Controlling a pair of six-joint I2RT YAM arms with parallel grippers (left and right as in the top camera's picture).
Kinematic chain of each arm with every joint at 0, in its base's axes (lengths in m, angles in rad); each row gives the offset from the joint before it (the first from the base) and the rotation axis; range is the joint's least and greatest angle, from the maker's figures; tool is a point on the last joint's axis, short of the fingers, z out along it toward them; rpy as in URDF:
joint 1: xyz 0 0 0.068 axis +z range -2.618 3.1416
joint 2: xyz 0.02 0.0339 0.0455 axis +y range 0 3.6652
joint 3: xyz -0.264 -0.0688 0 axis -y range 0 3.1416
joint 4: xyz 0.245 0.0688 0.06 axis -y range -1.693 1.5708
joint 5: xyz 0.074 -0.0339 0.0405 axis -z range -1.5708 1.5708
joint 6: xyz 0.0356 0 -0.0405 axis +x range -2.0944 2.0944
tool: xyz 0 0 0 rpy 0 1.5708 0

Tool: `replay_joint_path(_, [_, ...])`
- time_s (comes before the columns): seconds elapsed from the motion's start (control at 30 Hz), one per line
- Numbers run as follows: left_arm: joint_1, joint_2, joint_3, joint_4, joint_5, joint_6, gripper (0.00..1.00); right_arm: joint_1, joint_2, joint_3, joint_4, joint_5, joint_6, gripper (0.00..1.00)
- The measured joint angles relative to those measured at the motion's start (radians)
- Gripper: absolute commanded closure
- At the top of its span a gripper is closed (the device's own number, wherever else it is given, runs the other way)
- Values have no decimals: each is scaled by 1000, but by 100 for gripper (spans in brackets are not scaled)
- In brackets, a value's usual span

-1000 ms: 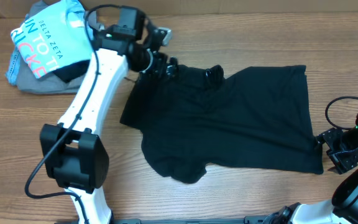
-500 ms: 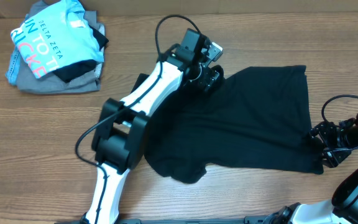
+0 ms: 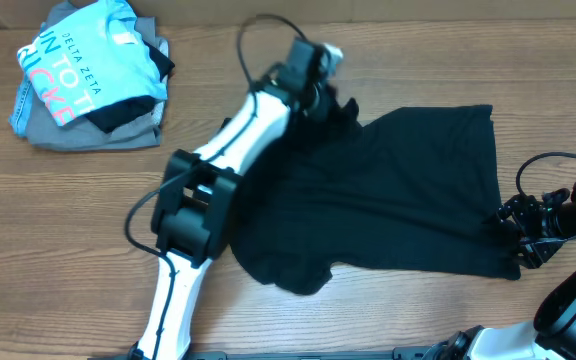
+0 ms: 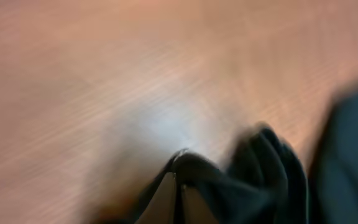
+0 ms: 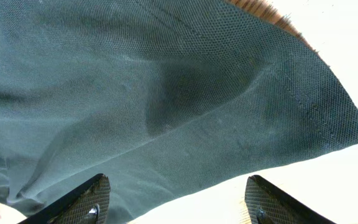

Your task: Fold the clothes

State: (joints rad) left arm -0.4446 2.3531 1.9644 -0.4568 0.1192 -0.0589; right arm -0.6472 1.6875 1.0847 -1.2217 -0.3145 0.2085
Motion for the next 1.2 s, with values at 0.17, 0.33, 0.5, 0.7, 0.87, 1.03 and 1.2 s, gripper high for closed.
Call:
replay_joint_path(0.17, [159, -4, 257, -45, 8, -80, 27, 0, 0, 0, 6, -5, 0, 27])
replay_joint_path(0.33, [292, -39, 317, -120, 31, -122, 0, 0, 0, 0, 8, -16, 0, 26])
replay_joint_path(0.5, [284, -38, 315, -292, 46, -90, 0, 0, 0, 0, 9, -19, 0, 26])
replay_joint_path(0.7, [246, -38, 315, -532, 69, -13, 0, 0, 0, 0, 16, -20, 0, 26])
replay_joint_path(0.87, [249, -40, 315, -742, 71, 31, 21, 0, 0, 0, 17, -24, 0, 27])
replay_joint_path(1.03, [251, -104, 312, -825, 66, 66, 21, 0, -9, 0, 16, -101, -38, 29])
replay_joint_path(1.2, [251, -312, 312, -901, 47, 70, 20, 0, -134, 0, 1, -150, -57, 25])
